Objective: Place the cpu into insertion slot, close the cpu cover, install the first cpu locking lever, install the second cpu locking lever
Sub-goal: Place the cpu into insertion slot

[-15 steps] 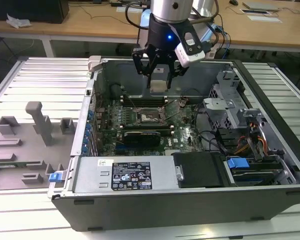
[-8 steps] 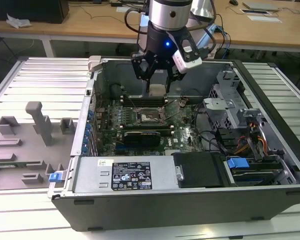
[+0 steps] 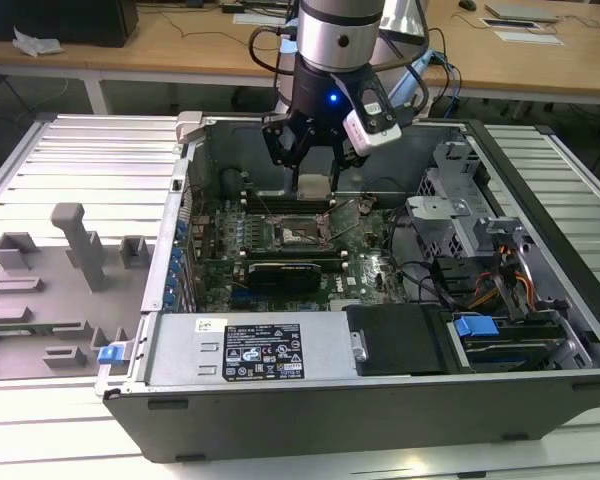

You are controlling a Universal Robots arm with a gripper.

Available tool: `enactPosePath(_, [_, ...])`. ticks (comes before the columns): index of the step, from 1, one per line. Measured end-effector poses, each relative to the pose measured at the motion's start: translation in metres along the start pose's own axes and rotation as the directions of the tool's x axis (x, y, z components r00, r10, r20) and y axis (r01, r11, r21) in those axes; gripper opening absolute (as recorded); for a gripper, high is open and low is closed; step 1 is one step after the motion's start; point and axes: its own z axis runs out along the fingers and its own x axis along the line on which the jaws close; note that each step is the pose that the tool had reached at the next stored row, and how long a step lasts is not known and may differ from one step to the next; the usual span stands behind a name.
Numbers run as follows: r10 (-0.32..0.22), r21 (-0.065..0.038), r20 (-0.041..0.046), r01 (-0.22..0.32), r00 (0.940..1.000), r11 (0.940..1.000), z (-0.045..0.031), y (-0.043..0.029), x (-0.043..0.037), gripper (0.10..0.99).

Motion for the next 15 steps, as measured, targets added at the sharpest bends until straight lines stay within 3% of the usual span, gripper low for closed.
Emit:
enactPosePath(10, [0.001, 0.000, 0.0008, -0.001, 1.0000, 1.0000, 0.0194, -0.0018, 0.0015, 0.541])
enactPosePath(15, [0.101, -0.001, 0.0097, -0.101, 0.9948, 0.9948, 0.0221, -0.0020, 0.0014, 0.541])
